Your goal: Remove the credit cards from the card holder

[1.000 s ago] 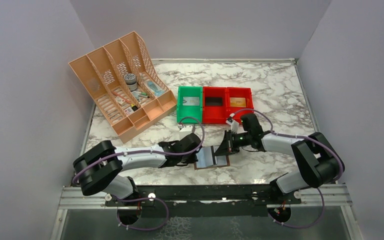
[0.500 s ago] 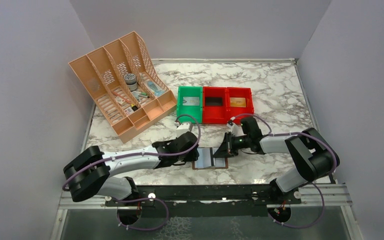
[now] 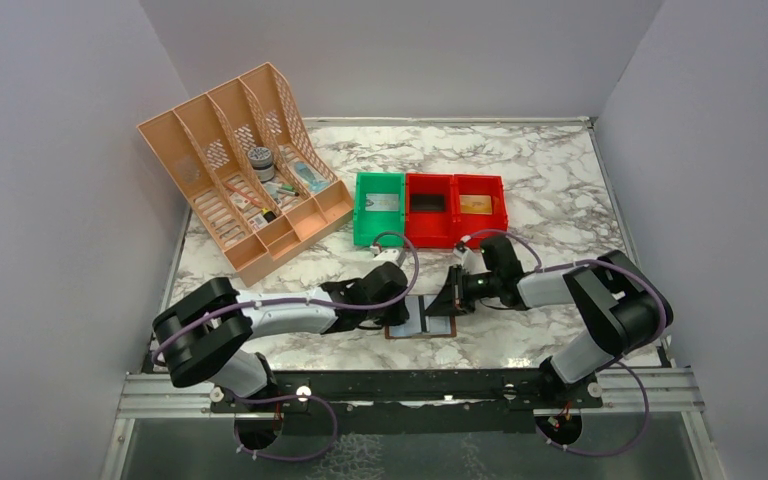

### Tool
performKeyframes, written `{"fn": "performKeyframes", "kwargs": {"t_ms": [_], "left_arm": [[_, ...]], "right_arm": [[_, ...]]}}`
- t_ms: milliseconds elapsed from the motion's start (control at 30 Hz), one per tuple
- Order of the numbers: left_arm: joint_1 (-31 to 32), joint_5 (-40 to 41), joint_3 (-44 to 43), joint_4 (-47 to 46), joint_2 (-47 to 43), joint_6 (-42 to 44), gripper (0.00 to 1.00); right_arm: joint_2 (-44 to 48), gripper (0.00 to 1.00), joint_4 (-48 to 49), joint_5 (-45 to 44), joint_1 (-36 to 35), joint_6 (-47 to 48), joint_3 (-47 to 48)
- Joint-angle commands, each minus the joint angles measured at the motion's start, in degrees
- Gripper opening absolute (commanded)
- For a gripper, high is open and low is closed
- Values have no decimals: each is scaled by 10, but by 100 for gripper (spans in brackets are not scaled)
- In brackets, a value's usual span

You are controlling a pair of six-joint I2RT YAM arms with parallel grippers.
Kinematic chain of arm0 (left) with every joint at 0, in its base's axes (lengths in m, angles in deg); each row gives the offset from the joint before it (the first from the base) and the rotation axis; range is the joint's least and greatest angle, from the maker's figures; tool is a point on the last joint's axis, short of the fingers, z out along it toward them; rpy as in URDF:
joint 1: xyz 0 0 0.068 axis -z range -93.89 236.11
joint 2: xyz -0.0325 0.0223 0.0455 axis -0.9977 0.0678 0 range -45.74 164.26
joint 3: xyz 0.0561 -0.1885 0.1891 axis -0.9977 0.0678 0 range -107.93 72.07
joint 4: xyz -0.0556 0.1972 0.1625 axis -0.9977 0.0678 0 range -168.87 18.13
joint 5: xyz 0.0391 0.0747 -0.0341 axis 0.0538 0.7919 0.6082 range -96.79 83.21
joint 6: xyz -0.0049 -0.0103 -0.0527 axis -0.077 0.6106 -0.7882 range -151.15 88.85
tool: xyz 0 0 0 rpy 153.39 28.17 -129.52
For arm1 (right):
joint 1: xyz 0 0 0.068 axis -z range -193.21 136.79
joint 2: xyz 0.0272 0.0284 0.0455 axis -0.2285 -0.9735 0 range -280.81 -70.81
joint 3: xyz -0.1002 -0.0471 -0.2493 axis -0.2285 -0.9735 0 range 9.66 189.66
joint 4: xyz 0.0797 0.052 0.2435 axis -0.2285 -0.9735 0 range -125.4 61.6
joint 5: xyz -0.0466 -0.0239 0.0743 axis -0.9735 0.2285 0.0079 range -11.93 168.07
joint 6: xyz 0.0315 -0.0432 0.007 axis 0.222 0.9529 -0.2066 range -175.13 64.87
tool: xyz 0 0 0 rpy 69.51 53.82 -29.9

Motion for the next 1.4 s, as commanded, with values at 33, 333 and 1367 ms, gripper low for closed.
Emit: {"fn": "performKeyframes", "kwargs": {"t_ms": [33,333,1367], "left_arm": [[4,50,5,47,17,0,7],[4,68,8,72,37,-6,3],[5,74,22,66,14,-6,1]], "right_arm": [[-9,5,44,-1,1,-17,-14],[1,22,78,4,1,-17,-26],[-24,15,164,-23,-47,-73,-36]]}}
